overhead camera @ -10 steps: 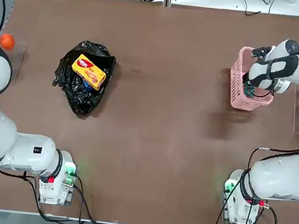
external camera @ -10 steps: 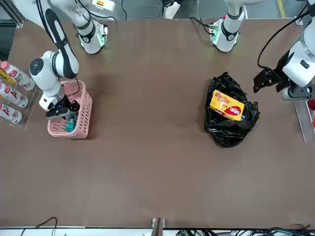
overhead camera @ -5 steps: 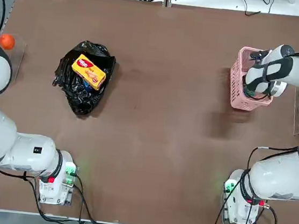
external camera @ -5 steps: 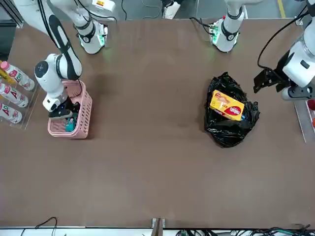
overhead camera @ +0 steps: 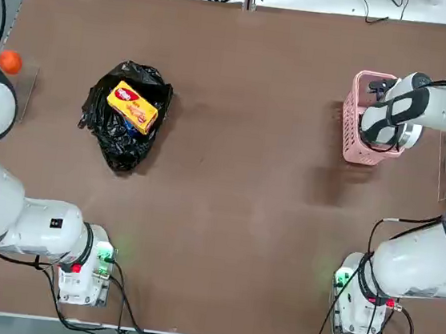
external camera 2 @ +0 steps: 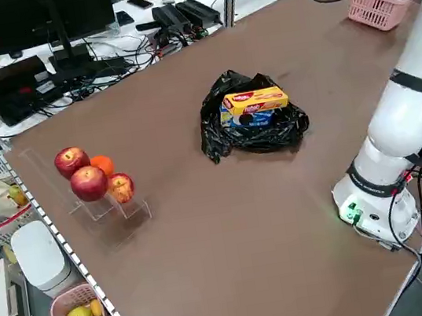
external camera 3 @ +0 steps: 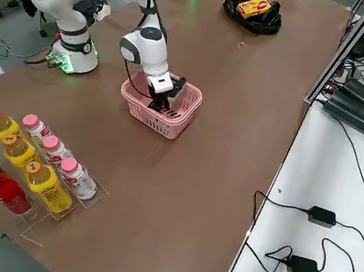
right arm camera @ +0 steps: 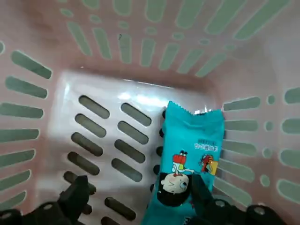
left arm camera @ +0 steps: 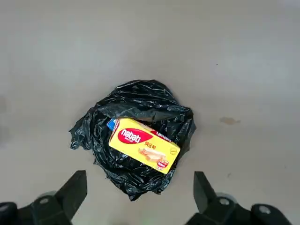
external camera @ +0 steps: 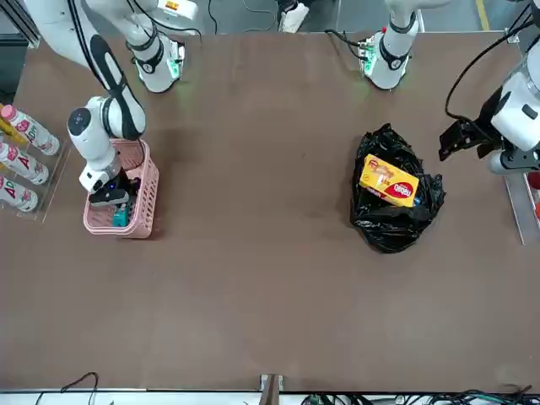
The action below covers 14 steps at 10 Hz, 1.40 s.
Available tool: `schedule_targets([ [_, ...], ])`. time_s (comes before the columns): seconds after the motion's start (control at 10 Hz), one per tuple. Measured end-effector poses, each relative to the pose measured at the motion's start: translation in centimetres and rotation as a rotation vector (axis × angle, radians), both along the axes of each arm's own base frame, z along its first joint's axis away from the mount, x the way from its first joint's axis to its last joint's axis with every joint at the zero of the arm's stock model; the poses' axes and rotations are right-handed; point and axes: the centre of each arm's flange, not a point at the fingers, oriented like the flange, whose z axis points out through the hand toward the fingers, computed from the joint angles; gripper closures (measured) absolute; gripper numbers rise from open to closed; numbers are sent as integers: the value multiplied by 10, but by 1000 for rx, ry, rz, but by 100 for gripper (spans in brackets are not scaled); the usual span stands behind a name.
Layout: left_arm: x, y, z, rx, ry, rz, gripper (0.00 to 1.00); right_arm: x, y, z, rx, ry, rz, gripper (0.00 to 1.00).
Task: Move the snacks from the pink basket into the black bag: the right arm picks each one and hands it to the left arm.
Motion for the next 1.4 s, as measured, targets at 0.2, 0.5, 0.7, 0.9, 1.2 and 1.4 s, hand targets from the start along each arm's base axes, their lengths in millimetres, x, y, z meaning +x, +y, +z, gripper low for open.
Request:
schedule_targets([
  [0.2,1,8,0,0,0,14,0,0,0,0,0,-3,-1,7],
  [0.5,2,16,0,0,0,28,0,1,-2,2,-3,-16,-5,28],
  [0.7,2,17,0,0,0,30,0,1,-2,2,-4,-19,-6,39],
  [0.9,2,18,0,0,0,33,0,1,-2,2,-3,-19,-5,45],
  [1.2,2,19,0,0,0,34,0,1,-1,1,-3,-17,-2,37],
  [1.4,3,20,0,0,0,35,0,0,0,1,-3,-17,-2,37],
])
